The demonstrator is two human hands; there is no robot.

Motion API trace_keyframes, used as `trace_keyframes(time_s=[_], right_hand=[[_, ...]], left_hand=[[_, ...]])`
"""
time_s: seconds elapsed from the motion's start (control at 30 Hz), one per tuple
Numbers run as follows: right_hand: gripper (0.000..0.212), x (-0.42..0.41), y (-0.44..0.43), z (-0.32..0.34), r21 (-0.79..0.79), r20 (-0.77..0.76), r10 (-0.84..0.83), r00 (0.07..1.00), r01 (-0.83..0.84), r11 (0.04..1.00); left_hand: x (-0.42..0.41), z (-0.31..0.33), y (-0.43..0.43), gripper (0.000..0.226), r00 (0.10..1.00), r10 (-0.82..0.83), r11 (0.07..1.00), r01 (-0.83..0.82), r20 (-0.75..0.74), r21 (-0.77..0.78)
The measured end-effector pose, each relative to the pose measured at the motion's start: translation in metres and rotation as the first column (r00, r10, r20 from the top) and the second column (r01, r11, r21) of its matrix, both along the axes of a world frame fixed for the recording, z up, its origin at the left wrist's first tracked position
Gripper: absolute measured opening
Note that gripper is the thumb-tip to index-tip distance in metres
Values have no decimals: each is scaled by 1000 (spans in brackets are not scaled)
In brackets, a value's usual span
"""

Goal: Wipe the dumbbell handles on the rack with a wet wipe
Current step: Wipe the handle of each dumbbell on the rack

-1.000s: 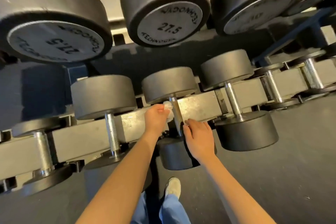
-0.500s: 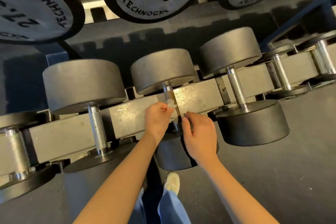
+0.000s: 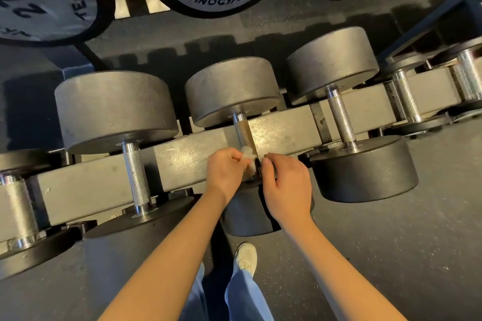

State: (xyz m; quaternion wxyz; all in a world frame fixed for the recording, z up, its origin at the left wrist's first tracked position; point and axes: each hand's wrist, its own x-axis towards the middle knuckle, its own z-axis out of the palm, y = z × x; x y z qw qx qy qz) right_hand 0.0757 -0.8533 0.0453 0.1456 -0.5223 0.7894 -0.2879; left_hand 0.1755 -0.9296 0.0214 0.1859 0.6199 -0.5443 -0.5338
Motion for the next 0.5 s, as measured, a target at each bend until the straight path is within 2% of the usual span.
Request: trace_keyframes(time_s=[0.07,0.2,0.27,0.43,0.5], right_hand=[[37,0,2,1,-28,-1,-5,1000,5,1000],[35,0,1,1,-54,19,-7,1000,8,999],[35,0,1,1,-66,12,-3,1000,4,998],[35,-1,0,1,-14,-55,31,998,-32,999],[35,-1,0,3,28,-80,67,995,-65,997]], left_hand=[[2,3,-8,20,1000,-11,1000,11,8,2],[-2,10,-20,13,981,165,985,-168,-103,-23],[-3,5,-16,18,978,183,982,-187,-101,-32],[5,0,3,19,1000,-7,997,8,-23,70],[10,3,1,18,997,-72,993,76,-41,91]])
